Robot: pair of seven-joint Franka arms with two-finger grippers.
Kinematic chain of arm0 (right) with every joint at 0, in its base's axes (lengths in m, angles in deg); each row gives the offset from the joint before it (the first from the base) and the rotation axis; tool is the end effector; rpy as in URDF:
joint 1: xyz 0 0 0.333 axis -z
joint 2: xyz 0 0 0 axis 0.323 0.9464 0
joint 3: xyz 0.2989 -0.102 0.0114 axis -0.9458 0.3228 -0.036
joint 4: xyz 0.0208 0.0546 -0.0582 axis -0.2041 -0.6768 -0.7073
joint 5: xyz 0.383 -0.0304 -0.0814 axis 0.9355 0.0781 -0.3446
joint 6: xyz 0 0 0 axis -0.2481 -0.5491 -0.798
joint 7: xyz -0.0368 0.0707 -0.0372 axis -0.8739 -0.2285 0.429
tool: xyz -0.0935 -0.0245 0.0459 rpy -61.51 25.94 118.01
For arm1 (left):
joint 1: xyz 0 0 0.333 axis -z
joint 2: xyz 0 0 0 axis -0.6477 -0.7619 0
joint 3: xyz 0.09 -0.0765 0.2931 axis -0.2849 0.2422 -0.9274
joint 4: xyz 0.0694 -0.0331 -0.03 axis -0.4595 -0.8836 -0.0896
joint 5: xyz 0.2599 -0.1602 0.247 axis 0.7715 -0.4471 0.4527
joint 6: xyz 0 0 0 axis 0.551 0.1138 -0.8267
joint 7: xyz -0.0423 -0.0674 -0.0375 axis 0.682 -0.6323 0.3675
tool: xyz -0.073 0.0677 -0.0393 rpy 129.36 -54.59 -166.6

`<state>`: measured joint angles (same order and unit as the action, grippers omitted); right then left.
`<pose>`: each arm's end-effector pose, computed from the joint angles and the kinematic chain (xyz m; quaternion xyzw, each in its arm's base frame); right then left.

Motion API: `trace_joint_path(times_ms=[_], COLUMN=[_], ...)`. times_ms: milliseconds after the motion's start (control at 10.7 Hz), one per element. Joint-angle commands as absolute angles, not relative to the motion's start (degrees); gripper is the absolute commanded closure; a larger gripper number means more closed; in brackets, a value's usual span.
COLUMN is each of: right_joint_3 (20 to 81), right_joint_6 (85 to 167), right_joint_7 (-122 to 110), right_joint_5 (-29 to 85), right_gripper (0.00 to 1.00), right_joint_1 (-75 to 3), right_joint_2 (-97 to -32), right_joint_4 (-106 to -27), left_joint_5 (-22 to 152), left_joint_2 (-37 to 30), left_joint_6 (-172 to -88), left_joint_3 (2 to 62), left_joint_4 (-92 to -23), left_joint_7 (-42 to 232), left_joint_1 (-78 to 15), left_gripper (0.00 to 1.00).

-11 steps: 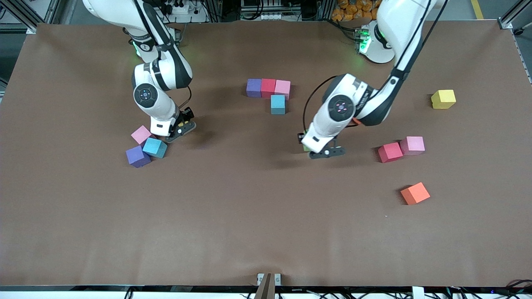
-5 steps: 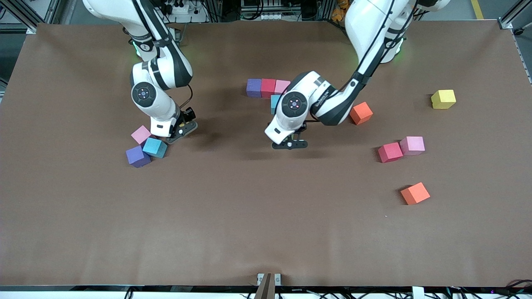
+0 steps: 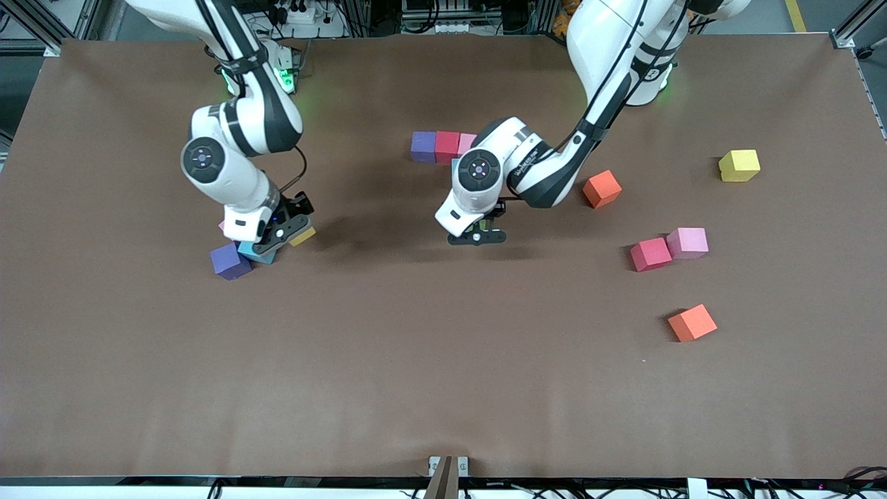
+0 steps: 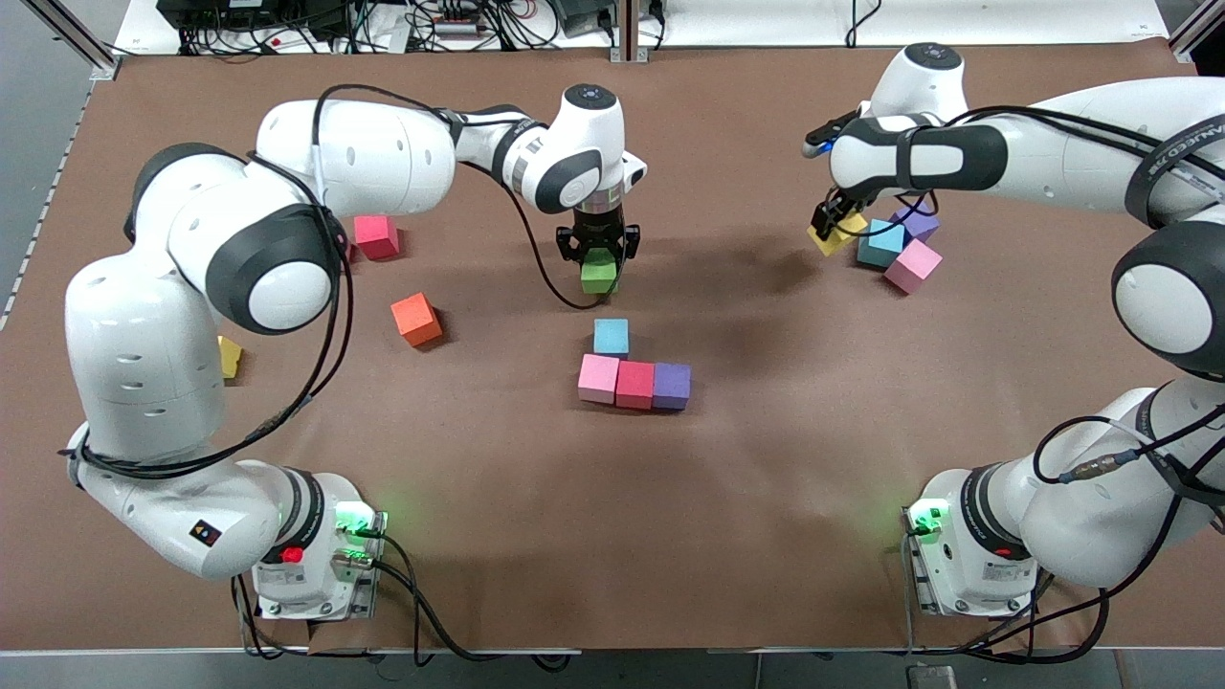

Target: Form number 2 with 11 blocks

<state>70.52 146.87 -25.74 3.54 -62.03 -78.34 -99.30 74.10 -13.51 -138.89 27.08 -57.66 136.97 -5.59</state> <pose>0.4948 0.1594 0.2790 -0.9576 -0.2838 0.0268 0.0407 0.4469 -0.4776 0.2212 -0.9954 -0.0187 0.0935 0.0065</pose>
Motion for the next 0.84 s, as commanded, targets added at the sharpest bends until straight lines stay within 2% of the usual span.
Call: trace_joint_path(times_ms=[0, 747], right_joint_3=[71.3, 71.2], right_joint_6=[146.1, 146.1], right_joint_7=[-26.9, -26.4], right_joint_5=[3.1, 3.2], right_gripper=[0.74, 0.73], right_joint_1=[-62.0, -62.0], right_joint_2=[-77.8, -77.4], right_joint_4=[-98.9, -99.5], left_joint_5=[76.6, 78.8], left_joint_2=[-14.0, -13.9], left_joint_6=[-138.3, -142.7], left_joint_3=[27.7, 29.5], left_joint_4=[-57.0, -60.9], left_joint_7=[140.2, 140.5], left_joint_1=[-4.8, -4.8], left_gripper=[0.68, 0.67])
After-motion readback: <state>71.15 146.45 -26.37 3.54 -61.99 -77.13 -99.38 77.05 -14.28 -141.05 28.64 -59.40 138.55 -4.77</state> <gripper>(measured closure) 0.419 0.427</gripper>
